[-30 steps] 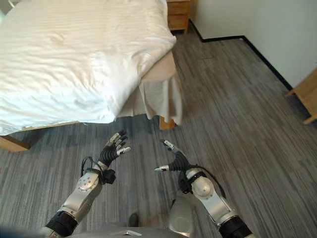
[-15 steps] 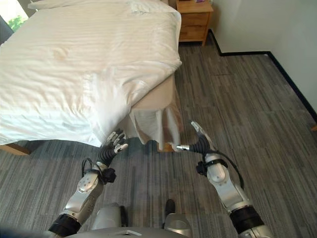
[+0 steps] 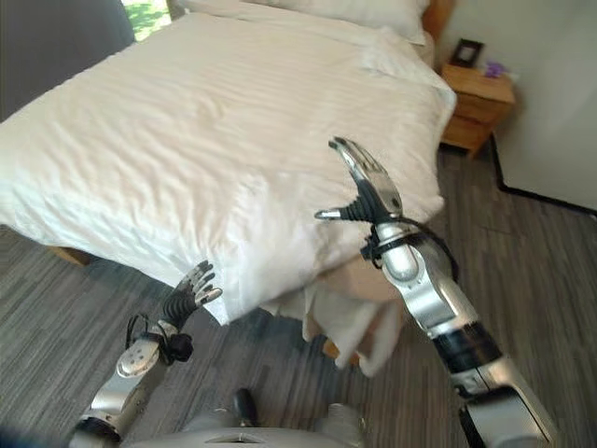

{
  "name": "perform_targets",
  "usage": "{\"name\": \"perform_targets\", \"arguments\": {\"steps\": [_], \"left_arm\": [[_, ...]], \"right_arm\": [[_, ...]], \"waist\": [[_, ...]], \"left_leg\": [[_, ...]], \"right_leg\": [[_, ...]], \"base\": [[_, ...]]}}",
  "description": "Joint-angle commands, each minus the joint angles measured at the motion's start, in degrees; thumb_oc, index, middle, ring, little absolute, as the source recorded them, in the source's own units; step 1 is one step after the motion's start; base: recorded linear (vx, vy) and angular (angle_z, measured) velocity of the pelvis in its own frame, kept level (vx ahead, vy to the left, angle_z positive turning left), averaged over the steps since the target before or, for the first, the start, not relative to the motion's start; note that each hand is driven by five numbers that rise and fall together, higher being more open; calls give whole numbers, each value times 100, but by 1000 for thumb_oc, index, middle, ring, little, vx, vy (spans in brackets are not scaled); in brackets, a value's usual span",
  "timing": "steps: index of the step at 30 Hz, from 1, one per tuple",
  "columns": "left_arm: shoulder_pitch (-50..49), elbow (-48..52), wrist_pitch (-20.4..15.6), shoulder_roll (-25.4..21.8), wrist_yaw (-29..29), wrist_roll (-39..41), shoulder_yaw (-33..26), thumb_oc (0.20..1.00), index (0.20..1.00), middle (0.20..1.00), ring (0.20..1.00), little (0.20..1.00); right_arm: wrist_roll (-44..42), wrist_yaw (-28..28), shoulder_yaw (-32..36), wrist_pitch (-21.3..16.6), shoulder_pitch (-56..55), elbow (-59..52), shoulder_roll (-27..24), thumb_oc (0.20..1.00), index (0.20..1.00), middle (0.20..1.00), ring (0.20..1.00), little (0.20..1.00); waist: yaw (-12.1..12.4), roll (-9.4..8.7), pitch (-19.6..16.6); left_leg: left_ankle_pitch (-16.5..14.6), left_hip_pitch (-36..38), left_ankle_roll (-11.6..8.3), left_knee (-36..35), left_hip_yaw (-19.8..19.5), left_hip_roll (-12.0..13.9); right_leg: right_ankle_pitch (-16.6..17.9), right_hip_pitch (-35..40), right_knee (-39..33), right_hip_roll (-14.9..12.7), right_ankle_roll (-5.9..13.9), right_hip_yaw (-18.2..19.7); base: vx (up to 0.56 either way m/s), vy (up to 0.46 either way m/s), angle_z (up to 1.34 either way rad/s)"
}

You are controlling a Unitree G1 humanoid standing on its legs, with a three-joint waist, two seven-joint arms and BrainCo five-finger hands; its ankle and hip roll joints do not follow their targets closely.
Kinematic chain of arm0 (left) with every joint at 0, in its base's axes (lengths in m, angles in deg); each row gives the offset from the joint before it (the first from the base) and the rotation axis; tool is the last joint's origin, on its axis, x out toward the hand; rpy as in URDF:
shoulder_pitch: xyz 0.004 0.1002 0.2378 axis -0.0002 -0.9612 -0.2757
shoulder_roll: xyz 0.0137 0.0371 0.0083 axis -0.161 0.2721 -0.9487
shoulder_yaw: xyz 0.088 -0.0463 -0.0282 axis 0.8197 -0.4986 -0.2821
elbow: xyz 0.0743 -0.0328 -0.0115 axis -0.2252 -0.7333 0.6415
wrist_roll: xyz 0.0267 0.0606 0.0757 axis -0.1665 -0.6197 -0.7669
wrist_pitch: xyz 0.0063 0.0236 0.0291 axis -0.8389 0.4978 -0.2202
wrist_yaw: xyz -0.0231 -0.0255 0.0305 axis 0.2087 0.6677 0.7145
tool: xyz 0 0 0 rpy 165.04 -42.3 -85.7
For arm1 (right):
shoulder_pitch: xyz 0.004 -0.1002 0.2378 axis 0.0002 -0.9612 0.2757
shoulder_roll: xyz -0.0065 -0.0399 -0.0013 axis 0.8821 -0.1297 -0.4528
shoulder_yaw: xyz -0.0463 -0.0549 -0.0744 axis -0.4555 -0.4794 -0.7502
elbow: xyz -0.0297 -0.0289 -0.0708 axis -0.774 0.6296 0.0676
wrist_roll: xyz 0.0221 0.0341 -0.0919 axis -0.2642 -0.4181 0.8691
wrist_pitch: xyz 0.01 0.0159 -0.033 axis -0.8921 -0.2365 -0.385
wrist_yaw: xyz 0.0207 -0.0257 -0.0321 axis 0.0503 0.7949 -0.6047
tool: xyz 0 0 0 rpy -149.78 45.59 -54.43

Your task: Making the bed.

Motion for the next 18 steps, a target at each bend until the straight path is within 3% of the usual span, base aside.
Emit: {"name": "perform_targets", "arguments": {"steps": [1, 2, 4, 10, 12, 17, 18], "left_arm": [[-48, 406, -227, -196, 150, 320, 112, 1000, 1000, 1000, 1000, 1000], [-168, 428, -221, -213, 162, 351, 55, 1000, 1000, 1000, 1000, 1000], [-172, 346, -213, -212, 228, 367, 98, 1000, 1000, 1000, 1000, 1000], [-382, 313, -176, -200, 381, 568, 132, 1000, 1000, 1000, 1000, 1000], [-363, 111, -173, -143, 482, 490, 252, 1000, 1000, 1000, 1000, 1000], [-364, 50, -170, -81, 553, 570, 323, 1000, 1000, 1000, 1000, 1000], [-354, 23, -166, -71, 575, 590, 336, 1000, 1000, 1000, 1000, 1000]], "right_arm": [[-214, -204, -162, 161, 705, 1096, 179, 1000, 1000, 1000, 1000, 1000], [-334, -194, -229, 230, 832, 1503, 300, 1000, 1000, 1000, 1000, 1000], [-494, -280, -619, 348, 1256, 2652, 439, 1000, 1000, 1000, 1000, 1000], [-1226, -83, -1066, 261, 1841, 5180, 1181, 1000, 1000, 1000, 1000, 1000], [-1343, 100, -1208, 193, 1649, 5729, 1498, 1000, 1000, 1000, 1000, 1000], [-1328, 237, -1319, 147, 1434, 5871, 1609, 1000, 1000, 1000, 1000, 1000], [-1307, 250, -1326, 154, 1401, 5867, 1584, 551, 551, 551, 551, 551]], "waist": [[260, -232, 44], [338, -320, 39], [578, -378, -37], [867, -227, -116], [1042, -117, -95], [1126, 11, -4], [1137, 40, 22]], "left_leg": [[-80, -15, -675, -7, -260, 309], [-94, 89, -701, -7, -334, 281], [-84, 56, -743, -7, -367, 272], [-12, 37, -849, -7, -663, 315], [15, -44, -894, -7, -782, 317], [135, -260, -935, -7, -985, 314], [175, -341, -948, -7, -1035, 301]], "right_leg": [[1281, 652, -2609, 356, -151, 564], [1584, 704, -2616, 307, -13, 733], [1564, 844, -2896, 256, -73, 550], [1608, 1295, -3316, 339, -159, 104], [1535, 1370, -3422, 372, -187, -110], [1471, 1320, -3459, 427, -235, -256], [1468, 1300, -3470, 433, -239, -302]], "base": [[280, -246, 116], [195, -162, 136], [161, -125, 101], [131, -79, 17], [100, -44, 20], [0, -14, 31], [-49, 5, 28]]}}
